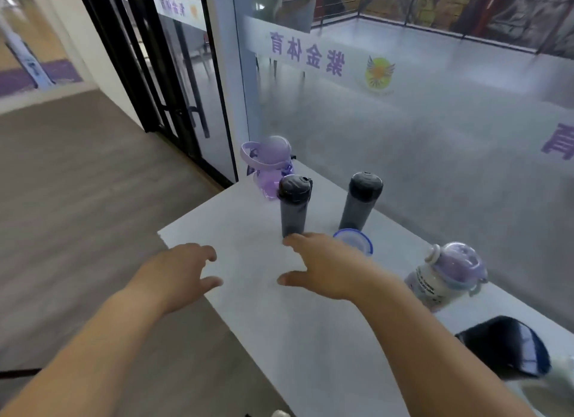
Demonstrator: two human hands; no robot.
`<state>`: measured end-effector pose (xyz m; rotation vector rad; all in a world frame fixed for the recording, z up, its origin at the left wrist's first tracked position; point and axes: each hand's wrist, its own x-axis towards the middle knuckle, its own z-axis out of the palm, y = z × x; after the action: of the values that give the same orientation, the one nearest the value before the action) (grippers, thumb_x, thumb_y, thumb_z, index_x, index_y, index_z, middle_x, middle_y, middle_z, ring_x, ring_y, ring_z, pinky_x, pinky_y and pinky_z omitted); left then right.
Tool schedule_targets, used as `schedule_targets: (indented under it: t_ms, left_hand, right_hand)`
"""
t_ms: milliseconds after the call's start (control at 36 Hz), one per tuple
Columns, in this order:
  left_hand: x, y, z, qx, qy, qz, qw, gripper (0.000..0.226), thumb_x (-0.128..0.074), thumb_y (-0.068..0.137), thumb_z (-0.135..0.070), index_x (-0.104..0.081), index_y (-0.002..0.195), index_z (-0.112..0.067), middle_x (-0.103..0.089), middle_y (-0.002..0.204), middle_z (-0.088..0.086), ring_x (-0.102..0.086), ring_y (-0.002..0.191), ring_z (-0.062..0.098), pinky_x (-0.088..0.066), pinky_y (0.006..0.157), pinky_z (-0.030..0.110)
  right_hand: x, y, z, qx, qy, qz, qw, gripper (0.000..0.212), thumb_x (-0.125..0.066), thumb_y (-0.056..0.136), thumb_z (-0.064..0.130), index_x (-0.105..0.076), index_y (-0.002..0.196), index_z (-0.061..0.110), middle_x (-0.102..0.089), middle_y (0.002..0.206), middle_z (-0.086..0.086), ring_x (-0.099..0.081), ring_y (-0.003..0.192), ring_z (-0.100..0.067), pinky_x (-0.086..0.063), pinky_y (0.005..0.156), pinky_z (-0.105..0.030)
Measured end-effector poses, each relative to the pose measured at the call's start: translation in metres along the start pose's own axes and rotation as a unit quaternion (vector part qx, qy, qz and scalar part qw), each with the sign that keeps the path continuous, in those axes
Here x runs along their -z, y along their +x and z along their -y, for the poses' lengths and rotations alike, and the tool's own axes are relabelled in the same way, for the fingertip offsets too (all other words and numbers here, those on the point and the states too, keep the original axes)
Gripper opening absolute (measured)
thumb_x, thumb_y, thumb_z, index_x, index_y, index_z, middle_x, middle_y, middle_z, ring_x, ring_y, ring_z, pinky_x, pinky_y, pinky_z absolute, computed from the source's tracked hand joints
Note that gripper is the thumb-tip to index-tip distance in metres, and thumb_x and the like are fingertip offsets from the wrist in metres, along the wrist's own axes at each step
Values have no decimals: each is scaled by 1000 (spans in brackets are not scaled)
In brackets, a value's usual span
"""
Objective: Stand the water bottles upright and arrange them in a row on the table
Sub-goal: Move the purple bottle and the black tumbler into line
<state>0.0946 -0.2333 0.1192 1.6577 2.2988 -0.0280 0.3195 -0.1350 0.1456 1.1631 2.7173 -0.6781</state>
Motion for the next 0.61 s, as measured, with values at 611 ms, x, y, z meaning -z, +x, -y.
schedule_targets:
  t_ms: [611]
  left_hand:
    - [62,242,17,-171,-130,-115,970,33,-72,74,-40,-61,101,-25,-60,93,-6,-56,83,13,-45,70,28]
  right_hand:
    - [64,106,-42,-179,11,-119,977,60,-54,85,54,-35,135,29,-49,130,6,-57,98,-14,-40,74,-29]
